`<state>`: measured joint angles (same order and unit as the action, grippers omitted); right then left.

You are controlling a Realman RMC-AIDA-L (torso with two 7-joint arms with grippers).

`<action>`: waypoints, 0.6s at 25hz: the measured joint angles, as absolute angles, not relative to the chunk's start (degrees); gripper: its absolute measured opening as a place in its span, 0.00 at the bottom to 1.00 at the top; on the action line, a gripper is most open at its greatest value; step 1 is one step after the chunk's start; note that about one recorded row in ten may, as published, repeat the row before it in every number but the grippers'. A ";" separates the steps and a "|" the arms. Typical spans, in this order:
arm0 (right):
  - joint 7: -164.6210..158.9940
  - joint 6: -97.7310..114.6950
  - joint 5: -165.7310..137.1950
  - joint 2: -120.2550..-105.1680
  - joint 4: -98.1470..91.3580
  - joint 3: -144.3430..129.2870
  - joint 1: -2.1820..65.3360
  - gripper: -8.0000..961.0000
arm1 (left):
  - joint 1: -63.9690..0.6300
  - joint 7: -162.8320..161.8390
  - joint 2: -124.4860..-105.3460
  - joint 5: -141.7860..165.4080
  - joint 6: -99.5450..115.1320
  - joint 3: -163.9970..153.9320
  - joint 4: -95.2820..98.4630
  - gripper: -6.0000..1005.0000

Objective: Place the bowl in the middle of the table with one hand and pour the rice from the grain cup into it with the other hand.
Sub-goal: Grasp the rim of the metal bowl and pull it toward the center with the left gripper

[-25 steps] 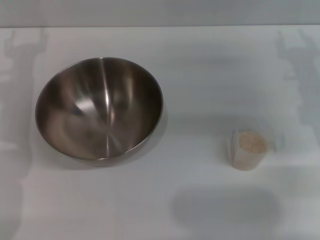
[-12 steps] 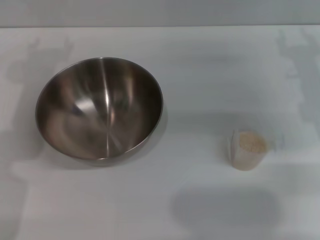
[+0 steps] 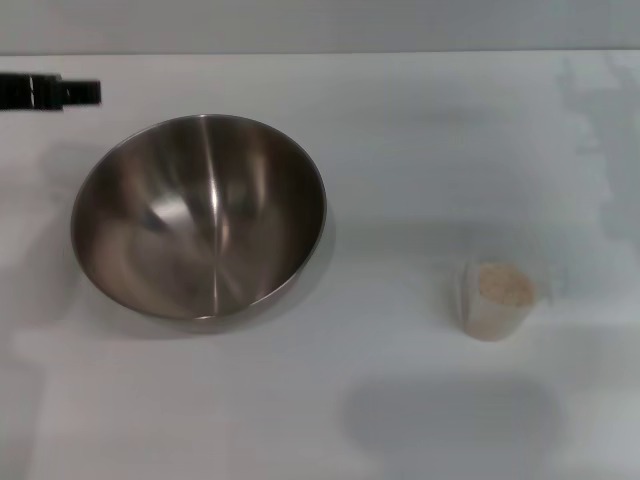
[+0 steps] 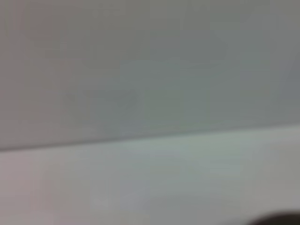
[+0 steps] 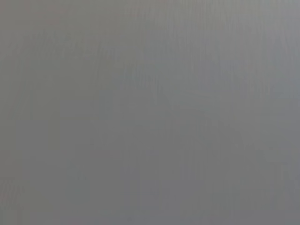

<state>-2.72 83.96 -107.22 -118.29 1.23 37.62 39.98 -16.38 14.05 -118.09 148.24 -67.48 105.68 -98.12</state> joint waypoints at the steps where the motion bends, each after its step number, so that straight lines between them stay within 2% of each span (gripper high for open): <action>1: -2.72 83.98 -107.22 -118.28 1.17 37.62 39.94 0.59 | -16.29 15.73 -118.06 147.26 -70.04 106.15 -98.34 0.80; 15: -2.72 84.64 -107.22 -118.56 0.87 37.62 39.56 0.59 | -16.41 22.24 -118.14 147.19 -74.26 106.19 -94.50 0.79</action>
<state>-2.72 84.64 -107.22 -118.56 0.87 37.62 39.56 -16.41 22.24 -118.14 147.19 -74.26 106.19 -94.50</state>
